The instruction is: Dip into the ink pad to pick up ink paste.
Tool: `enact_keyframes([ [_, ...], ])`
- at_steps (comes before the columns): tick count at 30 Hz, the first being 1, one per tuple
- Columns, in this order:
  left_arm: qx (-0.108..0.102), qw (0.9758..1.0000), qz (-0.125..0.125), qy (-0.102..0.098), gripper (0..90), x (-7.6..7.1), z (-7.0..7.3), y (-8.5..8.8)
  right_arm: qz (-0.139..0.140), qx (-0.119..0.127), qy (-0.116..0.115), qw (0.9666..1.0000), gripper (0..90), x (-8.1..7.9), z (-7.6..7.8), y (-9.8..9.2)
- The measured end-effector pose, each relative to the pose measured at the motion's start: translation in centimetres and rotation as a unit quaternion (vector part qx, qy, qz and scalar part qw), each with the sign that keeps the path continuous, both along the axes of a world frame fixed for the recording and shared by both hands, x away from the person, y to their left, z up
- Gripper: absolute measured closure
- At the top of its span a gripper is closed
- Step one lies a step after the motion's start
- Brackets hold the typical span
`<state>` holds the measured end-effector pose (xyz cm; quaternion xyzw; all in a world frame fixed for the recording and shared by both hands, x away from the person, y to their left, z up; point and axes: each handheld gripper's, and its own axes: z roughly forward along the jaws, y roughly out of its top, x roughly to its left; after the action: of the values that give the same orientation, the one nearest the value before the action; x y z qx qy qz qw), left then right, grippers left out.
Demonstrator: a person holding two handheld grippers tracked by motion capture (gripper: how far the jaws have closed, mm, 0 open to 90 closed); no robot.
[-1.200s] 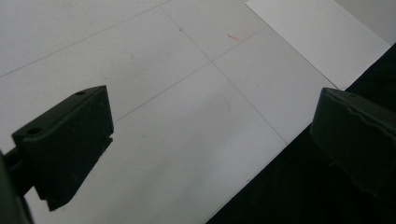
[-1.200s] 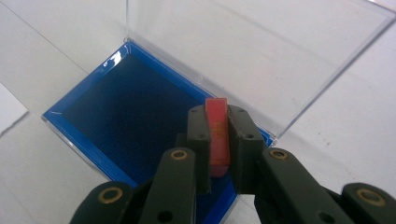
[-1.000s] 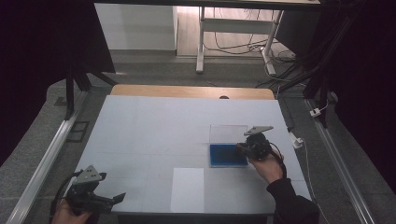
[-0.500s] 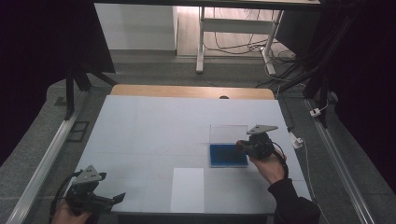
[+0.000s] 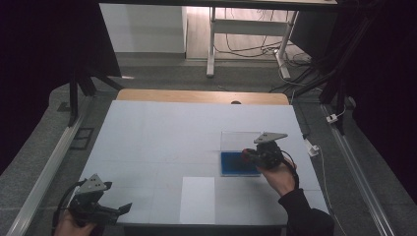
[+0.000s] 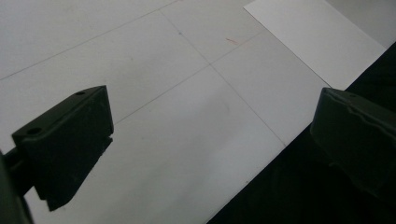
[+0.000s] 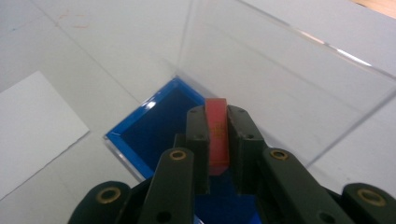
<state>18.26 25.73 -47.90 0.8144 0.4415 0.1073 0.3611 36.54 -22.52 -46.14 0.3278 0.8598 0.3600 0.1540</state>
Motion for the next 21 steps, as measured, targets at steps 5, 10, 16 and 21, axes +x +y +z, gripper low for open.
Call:
enact_keyframes([
  [5,0.000,1.0000,-0.001,0.000,0.0,0.0,0.0,0.0,0.021,-0.004,0.005,0.9998,80.3,-0.2,-0.2,1.0],
  [10,0.000,1.0000,0.000,-0.001,0.0,0.0,0.0,0.0,0.033,-0.001,0.012,0.9994,80.3,-0.3,-0.5,2.0],
  [16,0.001,1.0000,0.000,0.000,0.0,0.0,0.0,0.0,0.037,-0.003,0.022,0.9991,80.4,-0.3,-1.0,2.9],
  [21,0.002,1.0000,-0.001,0.000,0.0,0.0,0.0,0.0,0.044,-0.016,0.027,0.9985,80.4,-0.4,-1.7,3.8],
])
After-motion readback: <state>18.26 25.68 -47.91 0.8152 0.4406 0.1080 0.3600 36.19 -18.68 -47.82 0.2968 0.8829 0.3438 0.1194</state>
